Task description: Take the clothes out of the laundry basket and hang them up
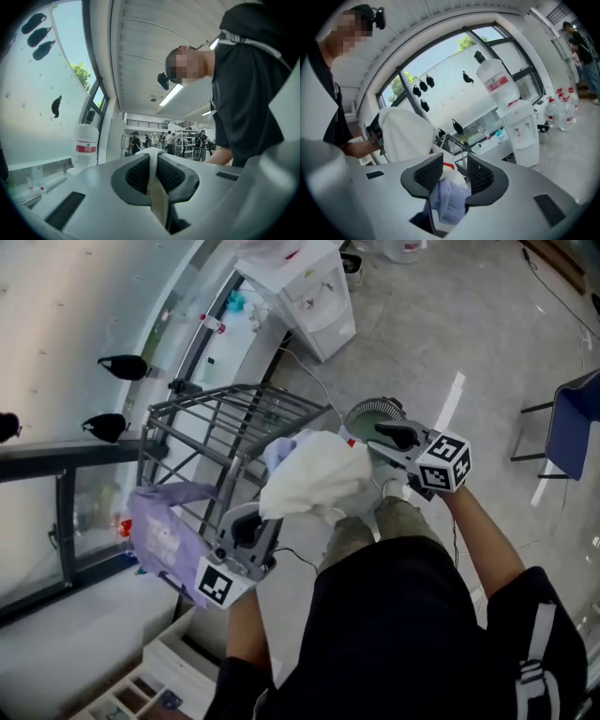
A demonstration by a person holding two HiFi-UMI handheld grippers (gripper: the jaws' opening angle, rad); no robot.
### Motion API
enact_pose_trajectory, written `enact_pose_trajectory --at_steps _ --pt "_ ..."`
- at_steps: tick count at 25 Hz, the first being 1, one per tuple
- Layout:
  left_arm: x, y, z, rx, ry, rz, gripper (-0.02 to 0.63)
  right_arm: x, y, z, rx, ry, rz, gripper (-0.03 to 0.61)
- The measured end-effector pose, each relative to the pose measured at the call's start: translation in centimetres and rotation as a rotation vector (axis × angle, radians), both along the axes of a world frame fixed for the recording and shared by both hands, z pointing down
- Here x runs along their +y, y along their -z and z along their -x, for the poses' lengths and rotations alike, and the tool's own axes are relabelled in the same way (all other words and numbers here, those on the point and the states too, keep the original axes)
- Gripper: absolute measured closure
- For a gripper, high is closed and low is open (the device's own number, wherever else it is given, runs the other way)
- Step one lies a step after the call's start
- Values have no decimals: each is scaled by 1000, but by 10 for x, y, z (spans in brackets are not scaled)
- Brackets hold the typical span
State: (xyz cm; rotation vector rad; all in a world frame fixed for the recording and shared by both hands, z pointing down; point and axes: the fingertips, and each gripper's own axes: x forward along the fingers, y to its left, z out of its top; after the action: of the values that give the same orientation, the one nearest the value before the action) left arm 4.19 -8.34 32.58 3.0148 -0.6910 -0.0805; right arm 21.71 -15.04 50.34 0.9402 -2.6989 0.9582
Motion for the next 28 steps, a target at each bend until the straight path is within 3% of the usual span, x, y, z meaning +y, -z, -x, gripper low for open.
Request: enact_pose_trajectory --at_steps 2,4,8,12,16,17,22,25,28 --pt "10 4 14 11 -31 1 594 4 -5 25 -78 19 101 435" --pt "17 6 30 23 -27 1 594 18 -8 57 -135 105 189 403" --pt "36 1 58 49 23 15 594 77 -32 112 -112 320 337 351" --pt "46 -8 84 74 73 43 594 124 -61 148 -138 405 492 336" --pt "56 -13 102 71 122 52 594 157 -68 179 -189 476 557 339" --pt "58 -13 107 72 139 53 594 161 -67 183 -192 490 556 346" --pt "66 -6 132 101 225 58 594 160 -53 186 -185 524 468 542" --pt "72 -13 152 93 289 53 594 132 -31 173 -118 480 293 559" --pt "73 -19 160 114 336 66 594 86 2 146 30 397 65 565"
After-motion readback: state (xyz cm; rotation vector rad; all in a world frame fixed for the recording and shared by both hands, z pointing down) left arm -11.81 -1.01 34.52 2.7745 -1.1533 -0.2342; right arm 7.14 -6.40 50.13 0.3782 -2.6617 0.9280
